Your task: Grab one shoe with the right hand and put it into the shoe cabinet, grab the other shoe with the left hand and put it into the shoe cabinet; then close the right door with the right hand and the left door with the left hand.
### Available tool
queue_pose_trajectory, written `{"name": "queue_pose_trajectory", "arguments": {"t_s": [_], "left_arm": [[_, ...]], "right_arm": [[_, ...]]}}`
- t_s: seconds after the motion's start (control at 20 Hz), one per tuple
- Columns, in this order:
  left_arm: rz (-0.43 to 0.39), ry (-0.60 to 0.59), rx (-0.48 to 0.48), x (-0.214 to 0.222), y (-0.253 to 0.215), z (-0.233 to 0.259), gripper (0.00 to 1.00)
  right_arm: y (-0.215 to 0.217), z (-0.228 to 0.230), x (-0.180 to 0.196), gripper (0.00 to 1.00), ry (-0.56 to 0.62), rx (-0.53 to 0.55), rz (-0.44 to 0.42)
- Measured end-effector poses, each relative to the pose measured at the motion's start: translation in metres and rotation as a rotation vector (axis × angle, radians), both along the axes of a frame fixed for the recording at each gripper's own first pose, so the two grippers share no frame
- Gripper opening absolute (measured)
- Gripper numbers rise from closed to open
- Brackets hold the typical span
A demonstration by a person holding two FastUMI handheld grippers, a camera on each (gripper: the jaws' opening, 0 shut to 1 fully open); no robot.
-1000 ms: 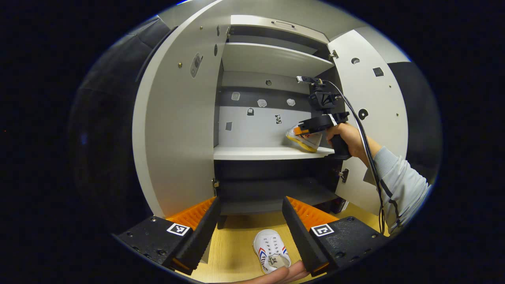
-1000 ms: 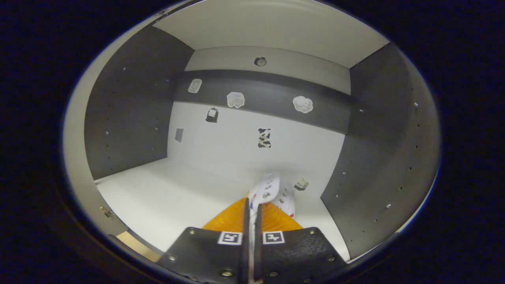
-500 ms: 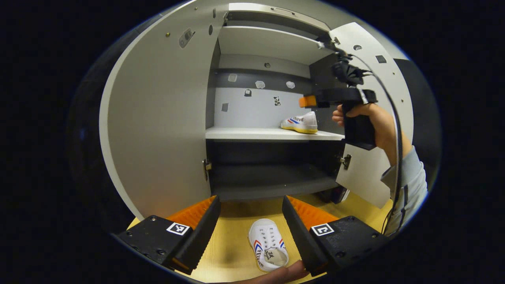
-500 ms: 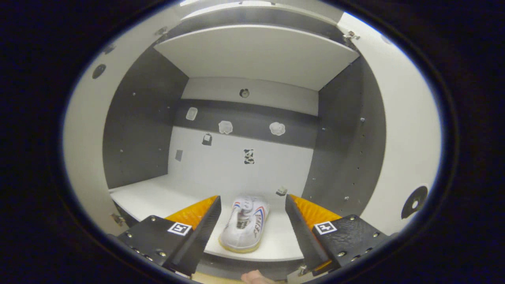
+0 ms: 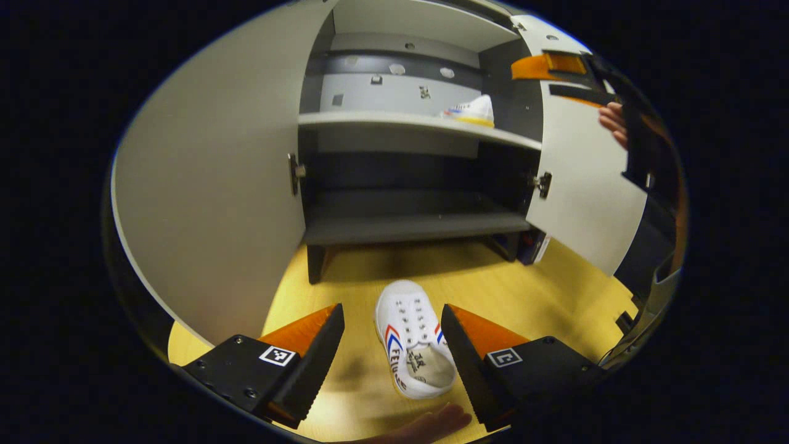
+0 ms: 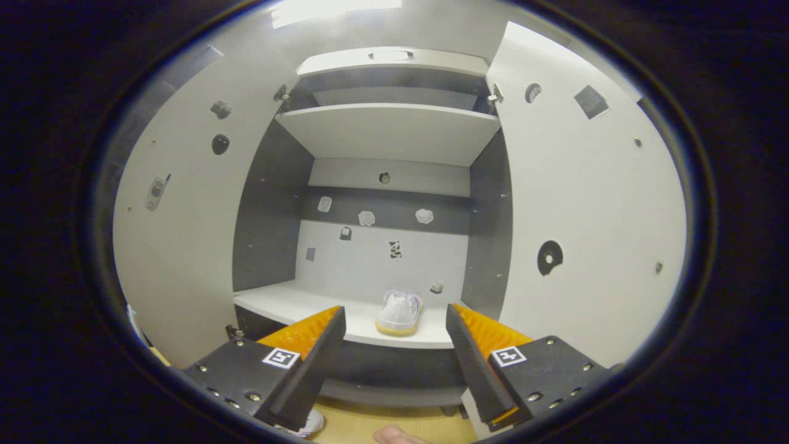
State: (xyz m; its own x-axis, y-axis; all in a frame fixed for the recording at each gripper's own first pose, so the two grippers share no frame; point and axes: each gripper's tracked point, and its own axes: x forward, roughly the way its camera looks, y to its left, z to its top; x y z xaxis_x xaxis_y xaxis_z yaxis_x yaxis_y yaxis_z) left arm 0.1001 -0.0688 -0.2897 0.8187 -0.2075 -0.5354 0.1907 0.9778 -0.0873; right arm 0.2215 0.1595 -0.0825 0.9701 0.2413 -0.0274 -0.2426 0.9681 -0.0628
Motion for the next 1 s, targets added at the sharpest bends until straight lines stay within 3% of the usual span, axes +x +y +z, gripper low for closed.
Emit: {"name": "queue_pose_trajectory", "arguments": {"t_s": [0.25,0.5,0.7,1.0], "left_arm": [[-0.014,0.122,0.012,-0.002,0.002,-0.052,0.97],[-0.071,0.280,-0.027,-0.003,-0.006,-0.096,0.98],[-0.048,0.245,0.043,0.012,0.005,-0.102,0.99],[-0.052,0.262,0.038,0.013,0.003,-0.102,1.00]], "right_arm": [[-0.022,-0.028,-0.061,0.96,0.007,0.055,-0.019],[-0.040,-0.054,-0.078,0.97,0.053,0.057,-0.046],[-0.044,-0.064,-0.080,0.97,0.072,0.072,-0.045],[-0.029,-0.078,-0.072,0.97,0.090,0.060,-0.025]]}}
